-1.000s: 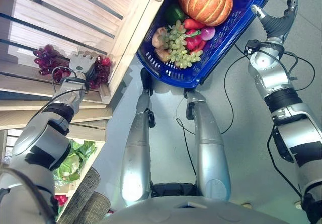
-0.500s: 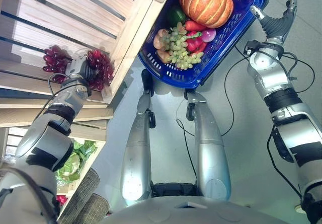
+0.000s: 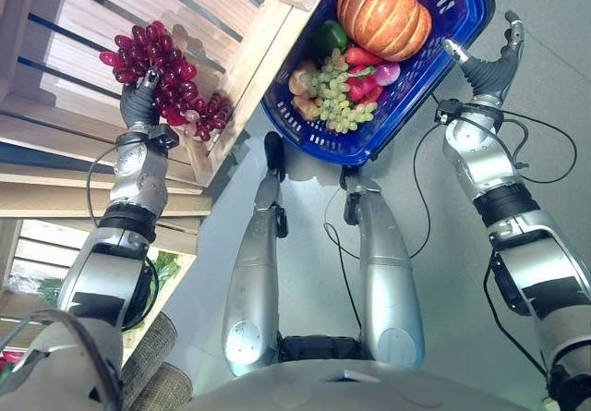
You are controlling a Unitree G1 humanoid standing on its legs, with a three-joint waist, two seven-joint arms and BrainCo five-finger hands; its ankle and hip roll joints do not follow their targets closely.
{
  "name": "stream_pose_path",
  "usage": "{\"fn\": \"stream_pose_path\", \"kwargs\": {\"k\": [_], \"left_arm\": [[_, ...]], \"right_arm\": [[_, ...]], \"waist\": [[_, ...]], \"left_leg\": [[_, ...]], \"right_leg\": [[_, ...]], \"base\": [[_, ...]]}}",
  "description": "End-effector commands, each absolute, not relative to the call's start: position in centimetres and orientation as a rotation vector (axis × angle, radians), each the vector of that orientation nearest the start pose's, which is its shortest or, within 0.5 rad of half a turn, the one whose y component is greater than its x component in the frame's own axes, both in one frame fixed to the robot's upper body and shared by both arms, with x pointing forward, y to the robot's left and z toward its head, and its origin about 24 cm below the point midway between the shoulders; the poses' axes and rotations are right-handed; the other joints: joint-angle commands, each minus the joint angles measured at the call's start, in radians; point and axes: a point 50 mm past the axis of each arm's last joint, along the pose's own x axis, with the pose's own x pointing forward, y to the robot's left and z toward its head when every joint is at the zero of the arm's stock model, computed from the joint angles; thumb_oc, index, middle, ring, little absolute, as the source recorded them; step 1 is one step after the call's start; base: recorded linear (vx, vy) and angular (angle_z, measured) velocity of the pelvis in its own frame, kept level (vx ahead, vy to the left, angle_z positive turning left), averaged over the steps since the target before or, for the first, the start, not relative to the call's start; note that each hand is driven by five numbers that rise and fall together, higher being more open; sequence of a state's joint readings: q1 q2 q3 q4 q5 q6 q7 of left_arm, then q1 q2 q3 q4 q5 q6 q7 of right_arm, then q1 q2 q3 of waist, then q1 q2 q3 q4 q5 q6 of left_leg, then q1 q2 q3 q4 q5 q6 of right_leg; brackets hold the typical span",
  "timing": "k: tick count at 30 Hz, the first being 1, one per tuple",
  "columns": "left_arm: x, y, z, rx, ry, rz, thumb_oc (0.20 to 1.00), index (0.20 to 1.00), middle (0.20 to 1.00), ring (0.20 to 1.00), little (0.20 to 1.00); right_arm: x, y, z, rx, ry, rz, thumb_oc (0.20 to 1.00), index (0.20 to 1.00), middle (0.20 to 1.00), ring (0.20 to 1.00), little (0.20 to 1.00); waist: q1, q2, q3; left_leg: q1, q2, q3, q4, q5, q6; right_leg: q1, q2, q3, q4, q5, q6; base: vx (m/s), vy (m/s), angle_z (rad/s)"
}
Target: Pick up fruits and vegetables into the basket
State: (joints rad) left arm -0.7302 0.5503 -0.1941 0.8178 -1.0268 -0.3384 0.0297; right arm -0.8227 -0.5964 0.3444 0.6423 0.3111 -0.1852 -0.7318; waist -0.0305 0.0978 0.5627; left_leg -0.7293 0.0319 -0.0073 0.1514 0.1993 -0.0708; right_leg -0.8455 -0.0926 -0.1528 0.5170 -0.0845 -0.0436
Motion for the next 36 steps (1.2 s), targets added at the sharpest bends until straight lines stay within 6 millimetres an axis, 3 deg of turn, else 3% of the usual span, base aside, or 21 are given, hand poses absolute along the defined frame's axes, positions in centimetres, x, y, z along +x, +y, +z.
{"fn": "stream_pose_path", "kwargs": {"k": [1,10,21,28,36], "left_arm": [[36.2,28.0,16.6,-0.515,-0.481,0.222,0.200,0.200,0.200,0.200,0.200],[35.4,25.8,20.2,-0.518,-0.701,0.057,0.200,0.200,0.200,0.200,0.200],[33.6,18.9,24.4,-0.398,-0.863,-0.242,0.200,0.200,0.200,0.200,0.200],[32.5,15.4,25.8,-0.337,-0.868,-0.439,0.200,0.200,0.200,0.200,0.200],[31.3,12.3,26.9,-0.284,-0.907,-0.637,0.200,0.200,0.200,0.200,0.200]], "right_arm": [[36.4,-22.4,19.6,-0.279,-0.528,-0.522,1.000,1.000,1.000,1.000,1.000],[34.6,-18.6,20.7,-0.343,-0.695,-0.283,1.000,1.000,1.000,1.000,1.000],[32.3,-13.4,22.5,-0.351,-0.839,0.054,1.000,1.000,1.000,1.000,1.000],[31.4,-11.0,23.5,-0.349,-0.836,0.282,1.000,1.000,1.000,1.000,1.000],[31.5,-8.9,23.3,-0.229,-0.730,0.471,1.000,1.000,1.000,1.000,1.000]], "waist": [[-0.003,-0.032,-0.043],[-0.012,-0.037,-0.043],[-0.010,-0.039,-0.043],[-0.006,-0.047,-0.043],[0.001,-0.055,-0.043]], "left_leg": [[0.009,-0.056,0.032,0.121,-0.161,0.021],[0.019,-0.053,0.041,0.120,-0.168,0.021],[0.028,-0.057,0.049,0.106,-0.162,0.024],[0.036,-0.058,0.054,0.093,-0.152,0.027],[0.045,-0.056,0.053,0.086,-0.145,0.028]], "right_leg": [[0.070,0.034,0.047,-0.169,0.085,0.113],[0.087,0.026,0.049,-0.178,0.078,0.116],[0.107,0.016,0.042,-0.199,0.083,0.117],[0.123,0.015,0.036,-0.218,0.097,0.117],[0.136,0.013,0.029,-0.227,0.107,0.115]], "base": [[0.00,0.000,0.00],[0.00,0.000,0.00],[0.00,0.000,0.00],[0.00,-0.016,-0.01],[0.00,-0.013,0.00]]}}
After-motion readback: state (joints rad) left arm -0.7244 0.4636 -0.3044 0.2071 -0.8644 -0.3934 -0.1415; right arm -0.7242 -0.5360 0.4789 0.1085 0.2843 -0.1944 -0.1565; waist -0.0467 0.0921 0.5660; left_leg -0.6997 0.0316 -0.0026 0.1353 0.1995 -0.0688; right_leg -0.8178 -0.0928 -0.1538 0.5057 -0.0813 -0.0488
